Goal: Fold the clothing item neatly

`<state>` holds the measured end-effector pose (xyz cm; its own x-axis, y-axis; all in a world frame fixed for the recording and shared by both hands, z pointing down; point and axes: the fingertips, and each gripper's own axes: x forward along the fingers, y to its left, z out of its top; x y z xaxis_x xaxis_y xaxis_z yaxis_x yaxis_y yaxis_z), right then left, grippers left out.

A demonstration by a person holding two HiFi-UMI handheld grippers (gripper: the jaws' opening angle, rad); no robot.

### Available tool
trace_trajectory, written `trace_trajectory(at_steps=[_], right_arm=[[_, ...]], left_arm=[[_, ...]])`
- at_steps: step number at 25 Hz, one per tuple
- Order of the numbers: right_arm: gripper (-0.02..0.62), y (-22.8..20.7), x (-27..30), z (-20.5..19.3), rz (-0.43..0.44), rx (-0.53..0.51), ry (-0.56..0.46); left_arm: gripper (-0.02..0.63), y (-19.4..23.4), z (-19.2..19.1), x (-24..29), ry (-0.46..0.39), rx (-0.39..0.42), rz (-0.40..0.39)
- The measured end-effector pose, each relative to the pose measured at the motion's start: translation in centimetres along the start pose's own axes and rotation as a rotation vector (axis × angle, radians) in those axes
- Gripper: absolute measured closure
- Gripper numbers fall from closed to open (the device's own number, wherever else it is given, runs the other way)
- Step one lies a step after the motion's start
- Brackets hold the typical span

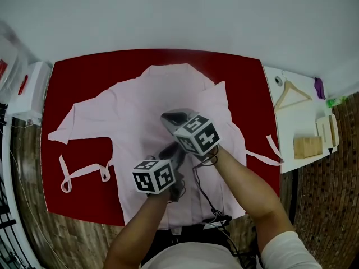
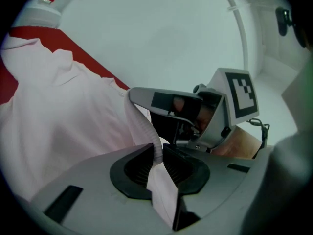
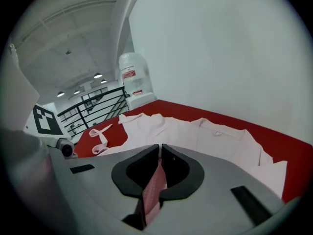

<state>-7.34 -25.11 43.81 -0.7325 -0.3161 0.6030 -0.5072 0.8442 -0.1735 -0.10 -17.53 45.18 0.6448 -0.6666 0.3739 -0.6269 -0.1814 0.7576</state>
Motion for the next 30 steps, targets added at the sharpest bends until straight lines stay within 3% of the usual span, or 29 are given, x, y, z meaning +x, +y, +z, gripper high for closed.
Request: trace_trajectory(at_steps=[4,6,8,18,23,30], right_arm=[[0.56,0.3,1.4,-2.5,0.033,0.04,0.038],[0.462,0.9,1.7,-3.3,0.066,0.051,0.048],[0.45,1.6,1.6,-3.8,0.087,0.04,0.051],[0.449,0.7,-2.7,-4.3,0.038,0.082,0.003],[0.463,2.5,-2.8,-8.6,0.074,0.143,0.065],[0.472,7.0,0.3,-14.7,0.122,0.06,0.205]], left_arm=[[0.505,2.0,-1.8,-0.1,0.045,-0.03,0.043],[0.478,2.5,-2.4,-0.4,0.055,-0.037,0.051],[0.465,2.8,-2.6,-0.7,0.059,-0.033,0.055],[0.463,2.6,-1.8,-3.3,0.04,0.038,0.065],[0.463,3.5,-1.6,-5.0,0.027,0.071,0.089],[0.463,4.9,-1.7,-6.8,-0.006,0.06,0.145]])
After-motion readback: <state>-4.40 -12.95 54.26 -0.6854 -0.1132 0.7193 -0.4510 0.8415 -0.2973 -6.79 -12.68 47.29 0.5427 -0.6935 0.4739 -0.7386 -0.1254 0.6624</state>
